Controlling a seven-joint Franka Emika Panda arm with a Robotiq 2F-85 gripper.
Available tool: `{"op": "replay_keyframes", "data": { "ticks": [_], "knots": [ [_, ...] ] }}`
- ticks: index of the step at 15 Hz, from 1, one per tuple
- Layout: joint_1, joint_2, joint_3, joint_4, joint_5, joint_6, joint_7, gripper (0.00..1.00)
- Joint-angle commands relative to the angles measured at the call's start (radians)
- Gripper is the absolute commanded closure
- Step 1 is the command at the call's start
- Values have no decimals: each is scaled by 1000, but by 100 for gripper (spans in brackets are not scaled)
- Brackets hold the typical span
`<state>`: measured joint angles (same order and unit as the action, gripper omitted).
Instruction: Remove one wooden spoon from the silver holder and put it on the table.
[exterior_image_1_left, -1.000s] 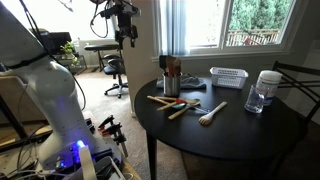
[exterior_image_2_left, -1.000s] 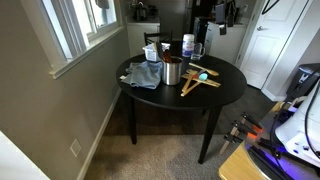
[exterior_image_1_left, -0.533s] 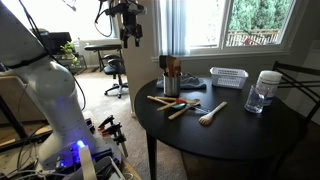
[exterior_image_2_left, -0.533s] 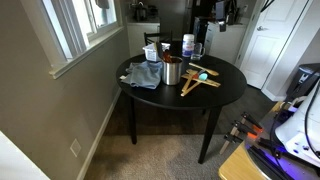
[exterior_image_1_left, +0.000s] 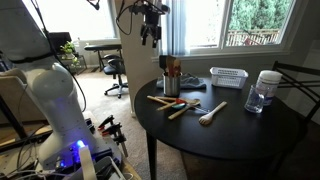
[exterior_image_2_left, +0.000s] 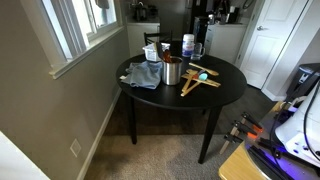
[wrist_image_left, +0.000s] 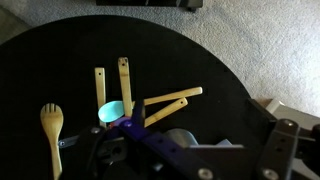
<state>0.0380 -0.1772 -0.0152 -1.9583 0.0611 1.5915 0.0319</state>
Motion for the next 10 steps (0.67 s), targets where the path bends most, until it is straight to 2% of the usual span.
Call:
{"op": "replay_keyframes", "data": {
  "ticks": [1,6,10],
  "knots": [
    [-35,151,-7,138,57,-38,132,0],
    [-40,313,-13,314,47,-83,396,0],
    [-33,395,-19,436,57,-140,501,0]
  ]
}}
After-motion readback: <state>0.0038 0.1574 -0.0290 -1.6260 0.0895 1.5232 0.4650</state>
